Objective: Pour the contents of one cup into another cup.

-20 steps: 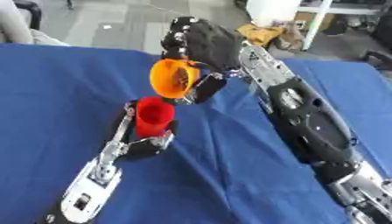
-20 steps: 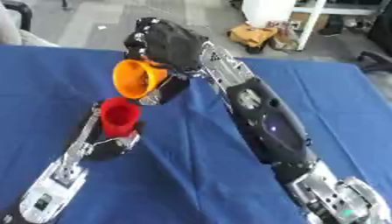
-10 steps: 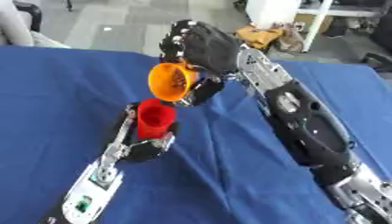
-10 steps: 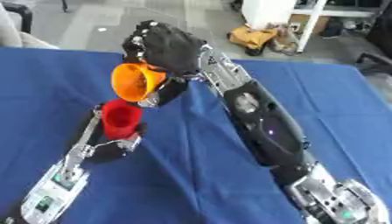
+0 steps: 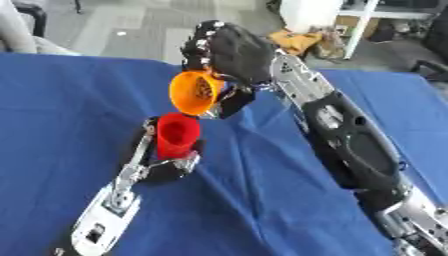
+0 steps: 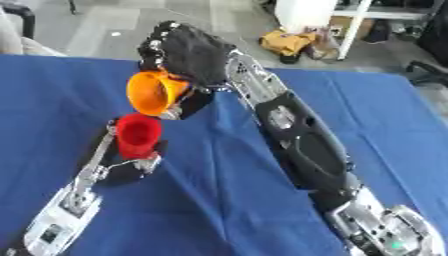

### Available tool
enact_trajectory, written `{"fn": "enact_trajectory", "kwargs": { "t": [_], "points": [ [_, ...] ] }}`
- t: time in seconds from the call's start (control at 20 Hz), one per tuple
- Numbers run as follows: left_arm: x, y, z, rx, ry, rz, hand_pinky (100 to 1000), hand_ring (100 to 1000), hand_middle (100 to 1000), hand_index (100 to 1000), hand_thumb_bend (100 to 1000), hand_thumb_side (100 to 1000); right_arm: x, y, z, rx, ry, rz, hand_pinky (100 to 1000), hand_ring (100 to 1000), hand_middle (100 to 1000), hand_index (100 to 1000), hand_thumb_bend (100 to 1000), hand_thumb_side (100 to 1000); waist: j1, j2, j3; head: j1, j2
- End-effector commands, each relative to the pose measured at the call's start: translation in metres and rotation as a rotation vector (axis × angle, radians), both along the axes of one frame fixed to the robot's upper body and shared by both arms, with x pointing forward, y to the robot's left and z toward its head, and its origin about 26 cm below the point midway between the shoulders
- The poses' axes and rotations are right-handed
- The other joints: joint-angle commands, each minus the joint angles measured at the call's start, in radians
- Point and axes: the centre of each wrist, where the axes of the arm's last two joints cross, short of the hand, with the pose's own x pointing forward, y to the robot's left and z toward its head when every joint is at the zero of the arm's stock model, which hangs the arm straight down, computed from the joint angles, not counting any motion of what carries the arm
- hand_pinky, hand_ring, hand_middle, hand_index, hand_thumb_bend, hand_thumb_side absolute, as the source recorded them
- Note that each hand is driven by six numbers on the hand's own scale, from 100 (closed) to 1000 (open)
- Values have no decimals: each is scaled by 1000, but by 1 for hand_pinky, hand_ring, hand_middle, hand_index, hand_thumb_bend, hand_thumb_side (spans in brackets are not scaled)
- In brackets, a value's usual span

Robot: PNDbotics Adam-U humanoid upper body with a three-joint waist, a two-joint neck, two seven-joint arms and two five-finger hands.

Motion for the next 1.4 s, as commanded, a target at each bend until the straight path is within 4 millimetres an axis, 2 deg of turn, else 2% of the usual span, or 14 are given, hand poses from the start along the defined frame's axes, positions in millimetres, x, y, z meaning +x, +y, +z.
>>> {"fn": "enact_trajectory", "kwargs": {
  "t": [0.05, 0.6, 1.4],
  "points": [
    [3, -3, 11, -14, -29, -3, 585, 375, 434, 654, 100, 287, -4, 2, 21, -12, -79, 19, 482, 434, 405, 436, 100, 588, 4, -19, -2, -2, -9],
    [3, -4, 11, -16, -26, -4, 586, 374, 434, 652, 100, 287, -4, 6, 21, -84, -201, -9, 483, 469, 447, 452, 100, 547, 2, -21, 0, -2, -9],
    [3, -2, 9, -18, -11, 4, 589, 375, 433, 653, 100, 292, 4, -2, 21, -108, -314, -43, 480, 494, 475, 464, 100, 509, -5, -28, 0, 2, -8]
  ]
}}
